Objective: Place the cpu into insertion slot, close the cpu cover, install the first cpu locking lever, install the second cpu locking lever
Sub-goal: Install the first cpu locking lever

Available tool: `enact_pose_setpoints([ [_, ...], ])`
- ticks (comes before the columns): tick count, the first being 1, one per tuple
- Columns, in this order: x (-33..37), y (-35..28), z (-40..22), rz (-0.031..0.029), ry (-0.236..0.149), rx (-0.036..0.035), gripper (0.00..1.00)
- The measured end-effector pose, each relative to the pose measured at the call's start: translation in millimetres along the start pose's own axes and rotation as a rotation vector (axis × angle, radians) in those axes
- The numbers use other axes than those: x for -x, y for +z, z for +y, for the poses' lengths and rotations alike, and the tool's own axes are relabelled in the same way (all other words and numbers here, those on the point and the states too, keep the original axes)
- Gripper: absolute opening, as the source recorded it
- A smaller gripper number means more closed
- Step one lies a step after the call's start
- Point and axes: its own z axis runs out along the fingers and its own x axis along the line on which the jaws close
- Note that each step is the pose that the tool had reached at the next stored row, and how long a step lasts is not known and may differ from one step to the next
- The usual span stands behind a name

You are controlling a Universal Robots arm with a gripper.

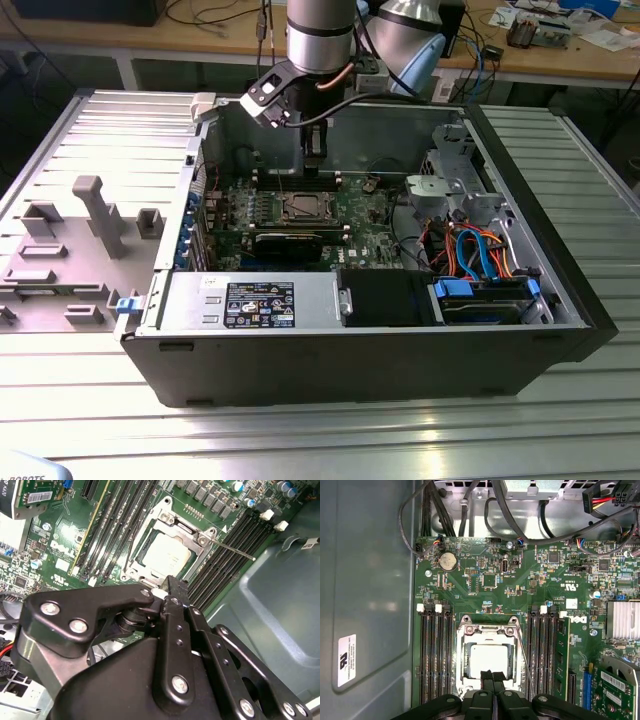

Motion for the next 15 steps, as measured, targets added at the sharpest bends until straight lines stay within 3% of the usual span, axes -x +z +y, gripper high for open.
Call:
enact_pose_setpoints([
  [4,0.1,0.0,0.0,0.0002,-0.078,-0.0016,0.11],
  [9,0.0,-3.4,0.0,0.0005,-0.106,-0.0020,0.11],
  [14,0.0,-3.5,0.0,0.0006,-0.203,-0.0040,0.11],
  [15,0.0,-3.4,-0.1,0.0008,-0.247,-0.0047,0.11],
])
